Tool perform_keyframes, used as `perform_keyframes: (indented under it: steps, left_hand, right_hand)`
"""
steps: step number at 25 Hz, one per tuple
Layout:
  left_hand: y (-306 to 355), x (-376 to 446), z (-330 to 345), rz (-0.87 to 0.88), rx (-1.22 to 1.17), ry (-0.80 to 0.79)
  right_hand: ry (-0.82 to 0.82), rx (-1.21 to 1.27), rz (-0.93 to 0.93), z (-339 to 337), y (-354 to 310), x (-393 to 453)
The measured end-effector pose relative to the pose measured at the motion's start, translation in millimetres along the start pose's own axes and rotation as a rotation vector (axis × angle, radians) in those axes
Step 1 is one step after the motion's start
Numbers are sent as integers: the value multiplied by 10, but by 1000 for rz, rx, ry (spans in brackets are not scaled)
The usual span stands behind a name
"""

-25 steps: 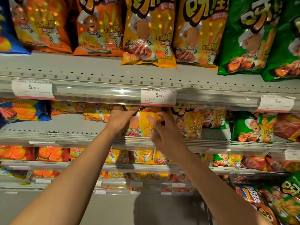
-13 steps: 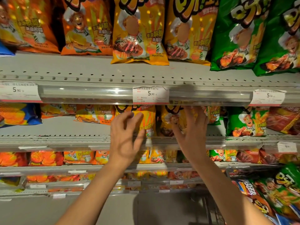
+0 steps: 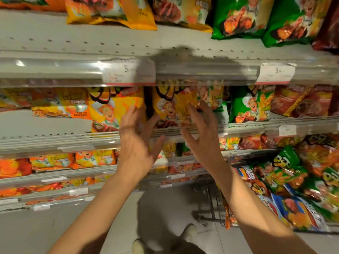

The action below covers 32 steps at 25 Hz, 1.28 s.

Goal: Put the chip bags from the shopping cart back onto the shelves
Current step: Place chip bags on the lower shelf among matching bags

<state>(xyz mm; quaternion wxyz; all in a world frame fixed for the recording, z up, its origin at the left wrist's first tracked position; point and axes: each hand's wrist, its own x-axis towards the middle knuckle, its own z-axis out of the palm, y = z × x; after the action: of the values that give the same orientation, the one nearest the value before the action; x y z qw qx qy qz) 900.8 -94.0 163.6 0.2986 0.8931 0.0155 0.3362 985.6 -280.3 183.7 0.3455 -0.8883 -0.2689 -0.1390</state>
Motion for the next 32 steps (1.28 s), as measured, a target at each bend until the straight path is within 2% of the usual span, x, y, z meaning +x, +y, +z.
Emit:
perform_keyframes:
  steps: [2,6,10,13,16,19,21,26,32]
  left_hand:
    - [194,-77,263,141,-22,-71]
    - [686,-97,880,208,-84,-248]
    - [1246,-69,1612,283,-150,-394]
    - [1717,-109,2337,245,-197,-556]
    - [2189,-185,3138,108,-234,-732]
    - [2597,-221,3942,106,-181,-893]
    - [2812,-191,4335,44,-119,-1010]
    - [3241,45,5156,23,-62,-1090]
    - [3664,339,6025,-88,-28,-1122]
  right_hand:
    - [14,5,64,-140,168,-284]
    - [19,12,159,-598,742,-829]
    - [104,-30,431,-1058,1505,-1387]
    - [128,-15,602,-1392,2250,-1818]
    - [95,106,793,-1735,3032,-2192]
    - [92,157,976,-2152,3694,-2474]
    - [121,142,1058,-2433,4059,-2575]
    - [242,62,1199,-2973,4875,-2651]
    - [197,184,1431,-2937,5400,-2772]
